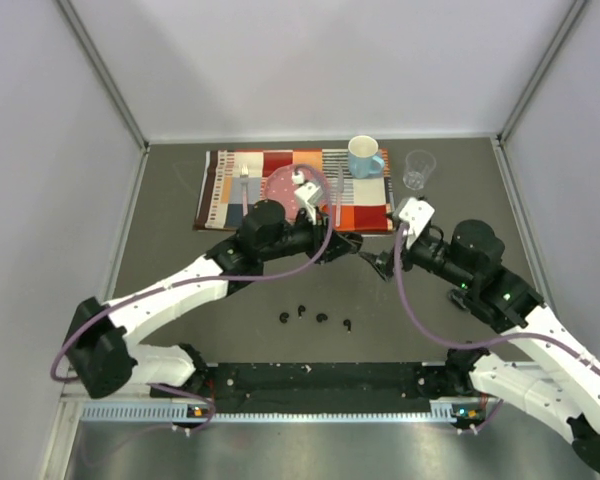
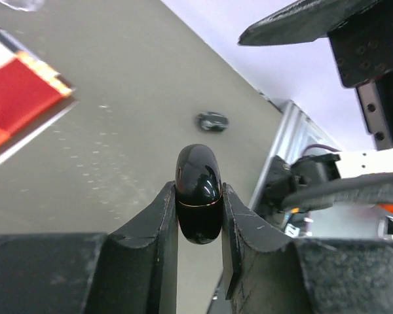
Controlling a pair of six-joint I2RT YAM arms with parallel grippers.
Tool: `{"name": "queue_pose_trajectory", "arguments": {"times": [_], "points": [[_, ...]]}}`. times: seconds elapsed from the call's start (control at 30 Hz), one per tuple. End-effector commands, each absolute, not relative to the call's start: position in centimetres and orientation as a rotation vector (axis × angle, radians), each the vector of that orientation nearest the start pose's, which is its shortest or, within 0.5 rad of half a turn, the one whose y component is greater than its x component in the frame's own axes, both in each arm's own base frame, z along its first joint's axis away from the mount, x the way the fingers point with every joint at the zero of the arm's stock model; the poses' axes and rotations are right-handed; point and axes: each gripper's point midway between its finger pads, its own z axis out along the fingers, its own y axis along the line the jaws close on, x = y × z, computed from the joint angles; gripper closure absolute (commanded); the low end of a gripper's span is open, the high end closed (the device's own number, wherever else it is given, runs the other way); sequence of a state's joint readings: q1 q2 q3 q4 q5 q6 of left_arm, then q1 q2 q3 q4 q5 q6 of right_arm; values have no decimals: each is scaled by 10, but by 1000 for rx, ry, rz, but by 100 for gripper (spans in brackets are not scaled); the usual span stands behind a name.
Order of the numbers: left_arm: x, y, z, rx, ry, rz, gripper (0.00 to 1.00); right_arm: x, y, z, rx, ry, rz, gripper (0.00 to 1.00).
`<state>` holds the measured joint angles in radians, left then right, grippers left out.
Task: Insert the wireless bluetooth earbuds into the charging case
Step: Pick up the charging case at the center of the board.
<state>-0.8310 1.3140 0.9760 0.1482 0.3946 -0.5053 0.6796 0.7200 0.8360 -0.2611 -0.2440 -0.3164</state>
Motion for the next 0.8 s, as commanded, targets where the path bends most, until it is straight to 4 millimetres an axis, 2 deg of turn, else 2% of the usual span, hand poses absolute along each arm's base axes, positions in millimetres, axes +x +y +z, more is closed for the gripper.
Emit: {"name": "queue_pose_trajectory", "arguments": {"times": [0.0, 0.03, 0.07, 0.13, 0.2, 0.3, 0.4, 0.5, 0.53, 0.57, 0.63, 0.67, 0.7, 0.77], "points": [[249, -317, 297, 540, 1683, -1054, 100, 224, 199, 331, -677, 1592, 539, 1], [251, -310, 292, 533, 1687, -1031, 100, 226, 199, 328, -604, 1663, 590, 1], [251, -301, 299, 521, 1662, -1013, 100, 227, 200, 327, -579, 1707, 623, 1], [254, -289, 296, 522, 1644, -963, 100, 230, 211, 314, -505, 1872, 741, 1], [251, -281, 301, 538, 1611, -927, 100, 236, 212, 300, -429, 1993, 865, 1], [247, -274, 302, 578, 1579, -887, 100, 242, 207, 285, -168, 2130, 1008, 1], [245, -267, 305, 592, 1543, -850, 100, 242, 205, 282, -119, 2144, 1016, 1], [240, -266, 314, 599, 1461, -859, 100, 245, 199, 294, 75, 2130, 1039, 1], [240, -266, 319, 598, 1433, -864, 100, 247, 201, 300, 85, 2103, 1057, 1], [237, -266, 323, 609, 1400, -871, 100, 242, 205, 309, 47, 2070, 1101, 1], [235, -269, 330, 615, 1345, -887, 100, 240, 208, 310, 49, 2058, 1143, 1], [236, -270, 330, 622, 1338, -888, 100, 238, 214, 321, 35, 2011, 1207, 1], [235, -272, 333, 630, 1325, -892, 100, 236, 219, 310, 83, 2032, 1273, 1], [236, -276, 333, 651, 1305, -895, 100, 236, 229, 311, 86, 1982, 1386, 1]]}}
